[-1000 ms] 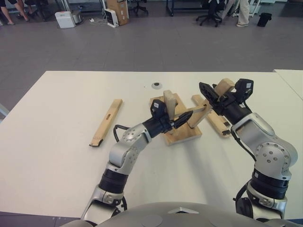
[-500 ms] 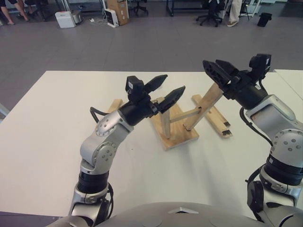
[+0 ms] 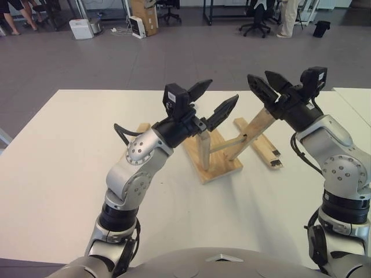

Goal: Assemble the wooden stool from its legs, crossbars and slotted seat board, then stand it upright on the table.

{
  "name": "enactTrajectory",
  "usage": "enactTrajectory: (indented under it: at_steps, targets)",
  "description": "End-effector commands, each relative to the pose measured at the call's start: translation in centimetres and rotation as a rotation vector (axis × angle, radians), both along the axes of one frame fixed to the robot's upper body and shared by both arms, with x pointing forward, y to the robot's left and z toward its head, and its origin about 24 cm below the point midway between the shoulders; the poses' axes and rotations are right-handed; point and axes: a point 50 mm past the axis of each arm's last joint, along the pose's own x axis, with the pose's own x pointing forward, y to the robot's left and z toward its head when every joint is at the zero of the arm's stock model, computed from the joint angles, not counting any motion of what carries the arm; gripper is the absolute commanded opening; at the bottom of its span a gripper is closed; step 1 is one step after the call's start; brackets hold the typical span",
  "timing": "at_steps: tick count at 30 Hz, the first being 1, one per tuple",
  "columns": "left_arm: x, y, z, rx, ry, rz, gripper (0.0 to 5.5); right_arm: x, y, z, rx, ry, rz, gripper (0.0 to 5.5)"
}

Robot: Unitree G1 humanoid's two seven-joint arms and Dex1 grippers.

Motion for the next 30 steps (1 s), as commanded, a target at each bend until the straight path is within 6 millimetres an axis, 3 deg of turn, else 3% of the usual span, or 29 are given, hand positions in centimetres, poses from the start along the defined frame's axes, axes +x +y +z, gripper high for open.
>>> enactTrajectory:
  at_steps: [1, 6, 9, 14, 17, 21, 23, 25, 30]
  targets:
    - [-0.4, 0.3, -8.7, 0.251, 0.370, 0.042, 4.07, -0.5, 1.8, -5.3, -0.017, 0.239, 0.084, 3.66]
    - [0.4, -0.1, -7.3, 0.184, 0.325, 0.030, 4.07, 0.3, 0.6, -3.8, -0.018, 0.181, 0.042, 3.66]
    - [1.0, -0.2, -3.0, 0.015, 0.131, 0.010, 4.07, 0.6, 0.4, -2.1, 0.001, 0.123, 0.046, 3.66]
    - [0.0, 0.7, 4.5, -0.296, -0.144, -0.137, 4.07, 0.5, -0.1, 0.5, 0.016, 0.040, 0.050, 3.66]
    - [1.3, 2.7, 6.4, -0.358, -0.192, -0.106, 4.07, 0.3, -0.7, 2.0, 0.037, -0.013, 0.050, 3.66]
    - [5.9, 4.6, 3.2, -0.048, -0.128, 0.106, 4.07, 0.3, -1.2, 2.3, 0.031, -0.044, 0.052, 3.66]
    - [8.4, 6.0, -1.5, 0.245, -0.052, 0.200, 4.07, -0.1, -1.7, 3.1, 0.020, -0.077, 0.063, 3.66]
    - [9.7, 7.2, -5.0, 0.408, 0.004, 0.236, 4.07, -0.6, -2.2, 2.8, -0.051, -0.068, 0.062, 3.66]
    - [10.9, 8.3, -7.5, 0.516, 0.009, 0.257, 4.07, -1.0, -3.6, -0.3, -0.346, 0.039, 0.024, 3.66]
